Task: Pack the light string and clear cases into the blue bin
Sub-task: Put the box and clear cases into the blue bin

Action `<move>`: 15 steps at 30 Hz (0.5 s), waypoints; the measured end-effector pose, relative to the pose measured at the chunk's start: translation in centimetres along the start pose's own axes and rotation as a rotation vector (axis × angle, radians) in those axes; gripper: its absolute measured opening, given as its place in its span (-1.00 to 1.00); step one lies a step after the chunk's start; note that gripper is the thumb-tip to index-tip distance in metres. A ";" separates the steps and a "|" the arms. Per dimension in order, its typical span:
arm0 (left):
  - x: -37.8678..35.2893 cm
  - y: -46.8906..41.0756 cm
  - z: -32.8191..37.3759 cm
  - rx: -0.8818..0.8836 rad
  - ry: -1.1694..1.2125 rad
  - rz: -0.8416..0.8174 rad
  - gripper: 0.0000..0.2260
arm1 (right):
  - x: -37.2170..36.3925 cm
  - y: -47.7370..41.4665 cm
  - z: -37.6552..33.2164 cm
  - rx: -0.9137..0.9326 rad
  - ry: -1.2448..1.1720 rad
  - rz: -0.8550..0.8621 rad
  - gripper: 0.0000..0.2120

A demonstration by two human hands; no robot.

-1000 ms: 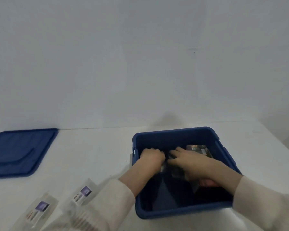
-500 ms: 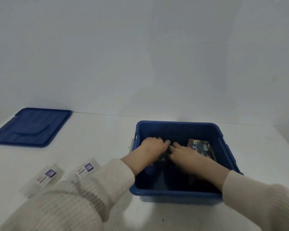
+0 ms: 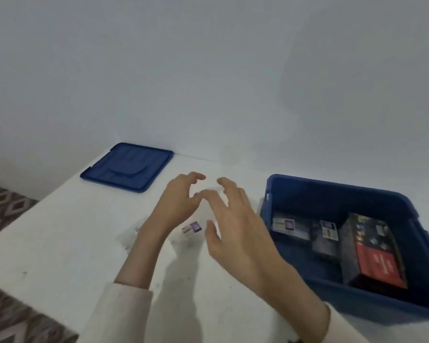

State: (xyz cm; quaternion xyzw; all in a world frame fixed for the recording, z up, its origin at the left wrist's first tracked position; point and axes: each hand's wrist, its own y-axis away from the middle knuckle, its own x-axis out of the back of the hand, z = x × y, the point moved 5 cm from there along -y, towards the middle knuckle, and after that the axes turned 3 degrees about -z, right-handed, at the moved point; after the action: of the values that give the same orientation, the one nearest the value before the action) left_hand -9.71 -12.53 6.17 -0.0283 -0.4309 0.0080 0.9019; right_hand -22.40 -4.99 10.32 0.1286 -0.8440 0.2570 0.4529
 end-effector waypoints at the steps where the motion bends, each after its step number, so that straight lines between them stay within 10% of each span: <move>1: 0.3 0.2 -2.5 0.077 -0.088 -0.023 -0.60 | -2.3 -0.6 -0.7 0.014 0.006 -0.082 -0.49; 9: -0.5 3.8 -14.0 0.504 -0.420 -0.410 -0.19 | -15.3 -4.5 2.3 -0.113 0.232 -0.606 -0.37; 15: 0.8 4.5 -14.5 0.547 -0.321 -0.247 -0.28 | -15.1 -4.0 2.6 -0.063 0.370 -0.582 -0.51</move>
State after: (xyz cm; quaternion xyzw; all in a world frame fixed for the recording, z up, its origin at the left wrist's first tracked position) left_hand 2.11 -8.66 -2.58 0.2687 -0.5493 0.0184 0.7911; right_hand -14.02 -9.94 -2.14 0.3010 -0.6832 0.1098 0.6562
